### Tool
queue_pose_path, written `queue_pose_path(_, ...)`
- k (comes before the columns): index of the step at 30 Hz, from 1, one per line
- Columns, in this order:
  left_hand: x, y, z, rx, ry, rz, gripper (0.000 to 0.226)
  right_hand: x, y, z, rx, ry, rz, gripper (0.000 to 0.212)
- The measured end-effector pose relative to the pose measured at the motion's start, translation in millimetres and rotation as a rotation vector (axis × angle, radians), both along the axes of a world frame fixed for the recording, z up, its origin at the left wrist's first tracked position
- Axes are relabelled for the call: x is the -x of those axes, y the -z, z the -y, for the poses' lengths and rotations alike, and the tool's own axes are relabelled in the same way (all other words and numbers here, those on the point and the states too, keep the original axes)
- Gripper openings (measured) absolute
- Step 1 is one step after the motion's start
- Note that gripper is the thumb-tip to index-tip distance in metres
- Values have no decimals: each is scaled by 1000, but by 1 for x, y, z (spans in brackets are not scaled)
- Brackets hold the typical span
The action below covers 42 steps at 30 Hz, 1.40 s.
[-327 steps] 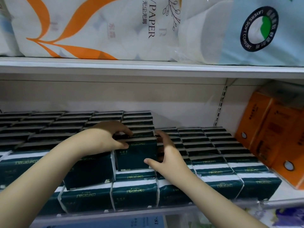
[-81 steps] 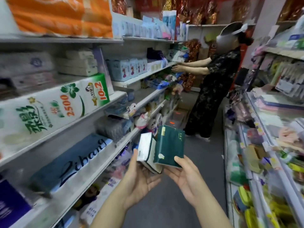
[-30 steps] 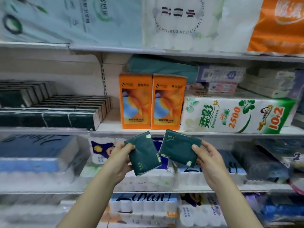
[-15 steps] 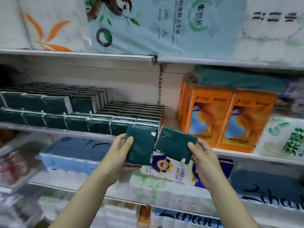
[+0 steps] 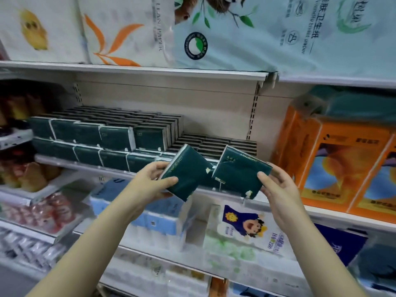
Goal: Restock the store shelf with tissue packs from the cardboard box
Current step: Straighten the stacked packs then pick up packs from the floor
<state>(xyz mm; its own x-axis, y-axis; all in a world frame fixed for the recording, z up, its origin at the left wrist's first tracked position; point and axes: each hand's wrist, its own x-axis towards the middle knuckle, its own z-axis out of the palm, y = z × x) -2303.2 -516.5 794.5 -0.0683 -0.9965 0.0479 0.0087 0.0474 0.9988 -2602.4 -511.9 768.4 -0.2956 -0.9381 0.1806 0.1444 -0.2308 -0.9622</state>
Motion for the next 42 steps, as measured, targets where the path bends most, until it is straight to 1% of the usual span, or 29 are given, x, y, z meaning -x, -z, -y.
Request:
queue_pose_path(4, -5, -8, 22, -3, -86, 17, 28, -3, -7, 26, 9, -26, -24, 40)
queue_pose_path(10, -5, -30, 55, 62, -108, 102, 26, 0, -22, 70, 27, -81, -87, 45)
queue_pose_path(13, -5, -36, 69, 86, -135, 181, 26, 3, -28, 87, 46, -127, -144, 42)
queue_pose_path(16, -7, -36, 82, 107, -154, 203, 28, 1, -29, 101, 38, -145, -150, 36)
queue_pose_path(18, -11, -34, 90, 110, -171, 224, 30, -4, -30, 110, 35, -147, -165, 39)
queue_pose_path(22, -25, -34, 108, 112, -122, 294, 27, -19, -29, 121, 27, -158, -193, 39)
queue_pose_path(25, -45, -39, 128, 155, -95, 347, 26, -35, -28, 134, 20, -159, -214, 36)
queue_pose_path(27, -62, -41, 144, 191, -72, 386, 24, -49, -27, 144, 14, -144, -218, 38)
queue_pose_path(29, -82, -43, 162, 233, -44, 477, 23, -68, -25, 157, 7, -103, -210, 45)
queue_pose_path(31, -98, -44, 177, 287, -50, 612, 25, -83, -23, 166, -7, -70, -210, 53)
queue_pose_path(35, -126, -46, 208, 458, -45, 849, 29, -116, -21, 184, -13, -6, -205, 46)
queue_pose_path(37, -137, -42, 223, 554, -26, 961, 34, -130, -18, 189, -17, 25, -190, 47)
queue_pose_path(40, -148, -34, 240, 657, 42, 1008, 35, -144, -12, 191, -49, 85, -155, 52)
queue_pose_path(42, -152, -27, 247, 734, 59, 1038, 34, -150, -8, 191, -64, 118, -153, 48)
